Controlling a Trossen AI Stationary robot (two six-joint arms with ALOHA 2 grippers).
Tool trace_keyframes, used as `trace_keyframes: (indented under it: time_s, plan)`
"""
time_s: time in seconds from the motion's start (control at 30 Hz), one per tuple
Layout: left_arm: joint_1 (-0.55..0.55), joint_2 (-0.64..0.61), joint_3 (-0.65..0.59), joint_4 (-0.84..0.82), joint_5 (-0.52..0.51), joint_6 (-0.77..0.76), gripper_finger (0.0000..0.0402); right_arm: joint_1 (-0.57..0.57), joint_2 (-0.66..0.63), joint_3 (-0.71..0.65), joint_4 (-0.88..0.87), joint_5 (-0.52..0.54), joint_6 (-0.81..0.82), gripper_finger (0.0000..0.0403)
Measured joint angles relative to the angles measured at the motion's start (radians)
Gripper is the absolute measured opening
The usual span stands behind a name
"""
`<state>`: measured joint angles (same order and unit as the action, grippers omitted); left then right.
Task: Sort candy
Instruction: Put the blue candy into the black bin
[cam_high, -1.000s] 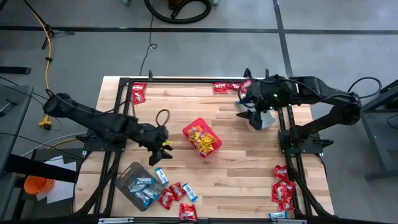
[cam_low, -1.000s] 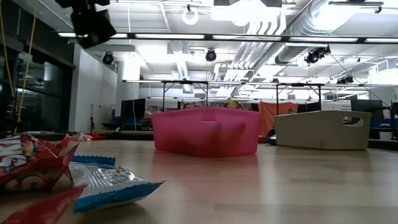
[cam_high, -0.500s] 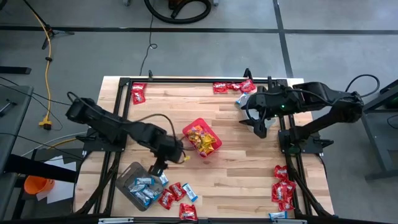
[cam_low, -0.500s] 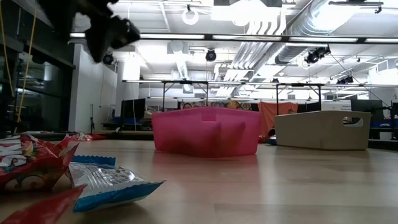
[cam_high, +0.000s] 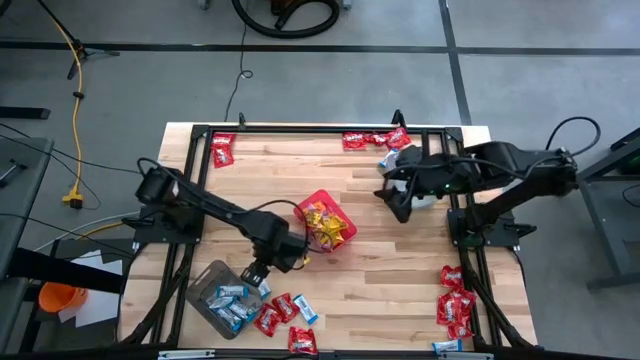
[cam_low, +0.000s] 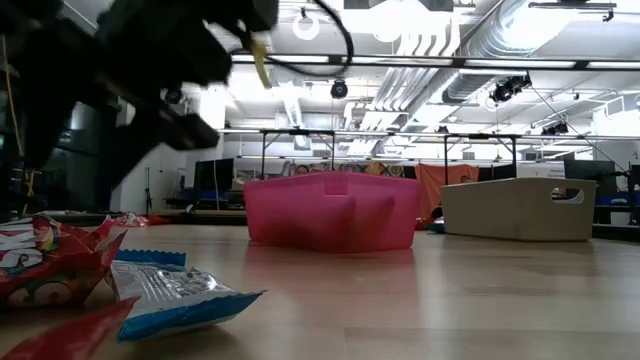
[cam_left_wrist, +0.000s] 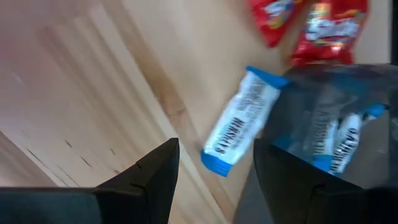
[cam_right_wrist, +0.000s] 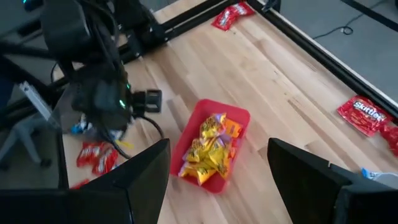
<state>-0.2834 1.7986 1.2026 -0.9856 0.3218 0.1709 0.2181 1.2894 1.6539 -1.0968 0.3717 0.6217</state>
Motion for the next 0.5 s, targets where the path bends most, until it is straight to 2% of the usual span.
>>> trace_keyframes:
  time_s: [0.27, 0.5]
  plan:
    - [0.035, 0.105, 0.0, -0.093, 0.014, 0.118, 0.0192, 0.014, 0.079, 0.0, 0.014, 0.003, 0.052, 0.0264]
    - [0.034, 0.136, -0.001, -0.108, 0.013, 0.086, 0.0192, 0.014, 0.108, 0.0, 0.007, 0.0, -0.005, 0.0264]
